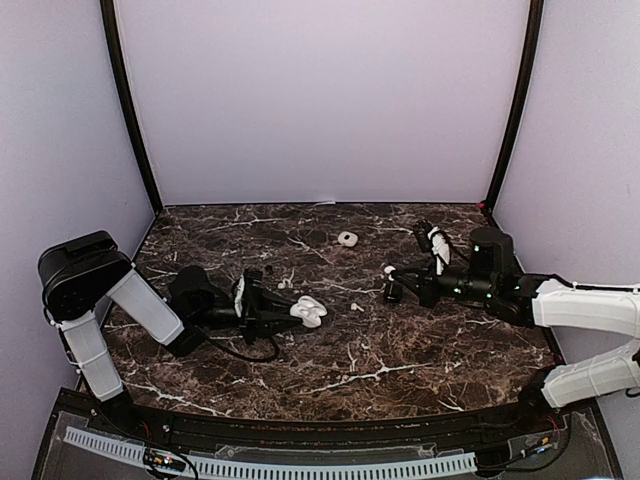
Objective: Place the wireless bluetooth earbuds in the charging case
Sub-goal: Insert the right earbud into the right side groove of the charging case.
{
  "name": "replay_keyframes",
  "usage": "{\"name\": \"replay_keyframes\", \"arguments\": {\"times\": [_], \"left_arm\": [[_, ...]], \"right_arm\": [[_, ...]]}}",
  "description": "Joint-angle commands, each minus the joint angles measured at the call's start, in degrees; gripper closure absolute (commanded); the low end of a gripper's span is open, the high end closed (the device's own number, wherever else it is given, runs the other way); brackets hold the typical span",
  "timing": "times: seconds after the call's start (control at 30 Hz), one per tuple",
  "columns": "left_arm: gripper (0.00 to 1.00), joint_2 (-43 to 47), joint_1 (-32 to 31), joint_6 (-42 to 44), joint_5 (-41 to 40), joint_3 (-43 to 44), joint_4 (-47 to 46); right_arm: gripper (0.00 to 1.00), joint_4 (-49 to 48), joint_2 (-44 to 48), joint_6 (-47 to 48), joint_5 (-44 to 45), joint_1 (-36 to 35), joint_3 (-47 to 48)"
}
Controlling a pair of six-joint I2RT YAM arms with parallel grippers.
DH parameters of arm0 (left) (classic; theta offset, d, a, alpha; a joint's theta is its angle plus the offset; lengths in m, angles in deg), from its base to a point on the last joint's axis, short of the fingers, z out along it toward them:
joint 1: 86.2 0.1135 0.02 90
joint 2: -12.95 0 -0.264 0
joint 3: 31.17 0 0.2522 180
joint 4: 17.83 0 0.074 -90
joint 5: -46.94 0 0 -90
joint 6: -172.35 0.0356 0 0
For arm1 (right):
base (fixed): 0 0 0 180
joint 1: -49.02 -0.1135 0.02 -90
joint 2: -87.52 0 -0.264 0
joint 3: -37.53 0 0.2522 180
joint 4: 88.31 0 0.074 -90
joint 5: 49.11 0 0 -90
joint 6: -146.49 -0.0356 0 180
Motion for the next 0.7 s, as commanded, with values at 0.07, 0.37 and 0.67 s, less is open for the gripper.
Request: {"name": "replay_keyframes", "arguments": {"times": [0.07, 0.37, 0.67], "left_arm": [[1.0, 0.2, -0.3, -1.5, 3.7, 1.3, -3.1], [1.0, -0.1, -0.3, -1.8, 3.8, 1.6, -2.7], [1.0, -0.4, -0.3, -1.6, 2.9, 1.6, -2.4]], "right_arm": [[1.0, -8.9, -1.2, 10.0, 0.1, -10.1, -0.7], [1.0, -11.3, -8.9, 17.3, 5.0, -20.5, 4.0], [1.0, -12.5, -14.6, 19.6, 4.7, -23.9, 7.1]]}}
